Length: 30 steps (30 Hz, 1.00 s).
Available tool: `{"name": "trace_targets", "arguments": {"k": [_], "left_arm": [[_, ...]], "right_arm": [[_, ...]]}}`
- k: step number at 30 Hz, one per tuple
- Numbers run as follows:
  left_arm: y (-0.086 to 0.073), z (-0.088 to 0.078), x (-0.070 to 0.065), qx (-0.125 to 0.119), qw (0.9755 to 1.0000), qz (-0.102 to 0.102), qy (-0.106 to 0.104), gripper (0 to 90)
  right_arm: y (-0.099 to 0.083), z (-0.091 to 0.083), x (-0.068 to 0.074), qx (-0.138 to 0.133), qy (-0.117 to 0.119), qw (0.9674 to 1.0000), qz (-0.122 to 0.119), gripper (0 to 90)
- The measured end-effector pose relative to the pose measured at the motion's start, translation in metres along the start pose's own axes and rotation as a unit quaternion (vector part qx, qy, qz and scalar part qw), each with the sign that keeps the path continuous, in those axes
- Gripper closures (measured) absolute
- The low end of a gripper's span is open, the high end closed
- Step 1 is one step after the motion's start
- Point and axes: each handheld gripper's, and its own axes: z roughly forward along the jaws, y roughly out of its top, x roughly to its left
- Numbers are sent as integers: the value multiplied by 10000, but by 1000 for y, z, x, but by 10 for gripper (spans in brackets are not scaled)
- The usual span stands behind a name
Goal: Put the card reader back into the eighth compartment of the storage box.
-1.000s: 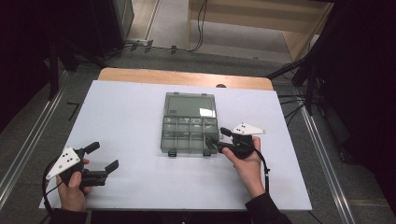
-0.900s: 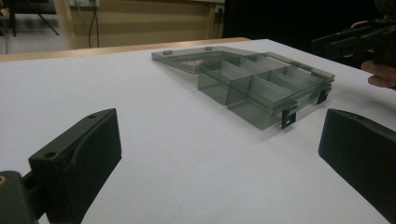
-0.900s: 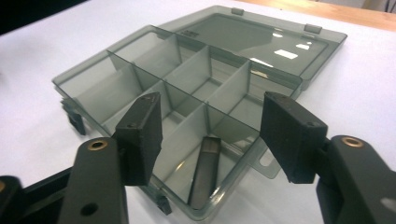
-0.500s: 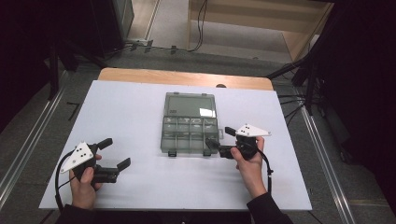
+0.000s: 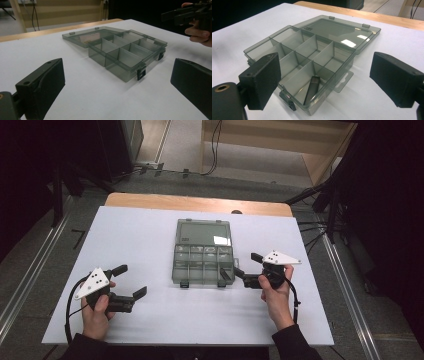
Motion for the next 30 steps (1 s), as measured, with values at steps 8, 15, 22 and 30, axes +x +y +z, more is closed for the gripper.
{"name": "trace_targets", "arguments": {"k": [8,15,22,30], "left_arm": [[9,12,-2,64,9998,119,-142,0],[19,22,-1,-12,9997,78,-241,0],[34,31,4,-54,9995,119,-300,0],[41,47,9,-42,9995,95,-314,0]], "right_arm": [[4,-7,-7,-37,-30,10000,12,2],[7,-9,-7,-43,-9,10000,-36,0],[10,-11,-12,-69,62,10000,24,0],[14,-7,-15,-72,123,9999,31,0]]}}
